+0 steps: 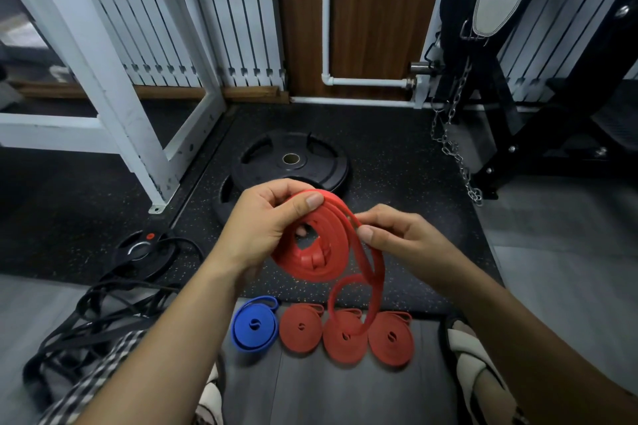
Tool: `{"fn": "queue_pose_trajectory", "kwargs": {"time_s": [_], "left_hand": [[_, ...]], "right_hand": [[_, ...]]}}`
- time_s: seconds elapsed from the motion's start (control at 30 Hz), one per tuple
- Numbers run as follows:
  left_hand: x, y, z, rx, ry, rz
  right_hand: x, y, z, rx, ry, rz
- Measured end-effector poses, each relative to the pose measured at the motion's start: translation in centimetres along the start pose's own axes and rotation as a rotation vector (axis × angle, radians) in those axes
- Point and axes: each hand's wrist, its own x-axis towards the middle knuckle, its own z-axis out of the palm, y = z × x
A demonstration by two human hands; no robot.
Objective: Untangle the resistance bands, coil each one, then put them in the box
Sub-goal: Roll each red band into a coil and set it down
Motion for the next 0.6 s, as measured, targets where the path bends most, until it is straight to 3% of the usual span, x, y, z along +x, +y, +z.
{"fn": "queue_pose_trajectory", "kwargs": {"time_s": [0.27,0.5,0.6], "left_hand": [[-0.1,-0.4,0.6,-0.038,0.194,0.012],[0.2,-1.0,1.4,-0.241,0.412,-0.038],[0.2,-1.6,1.7,-0.259,0.378,-0.108]], "right_hand": [[0.2,0.2,1.5,0.084,0.056,0.025],[0.2,0.2,2.4,0.169,0.106,0.024],[0.5,0.5,1.9,0.135,0.187,0.064]]}}
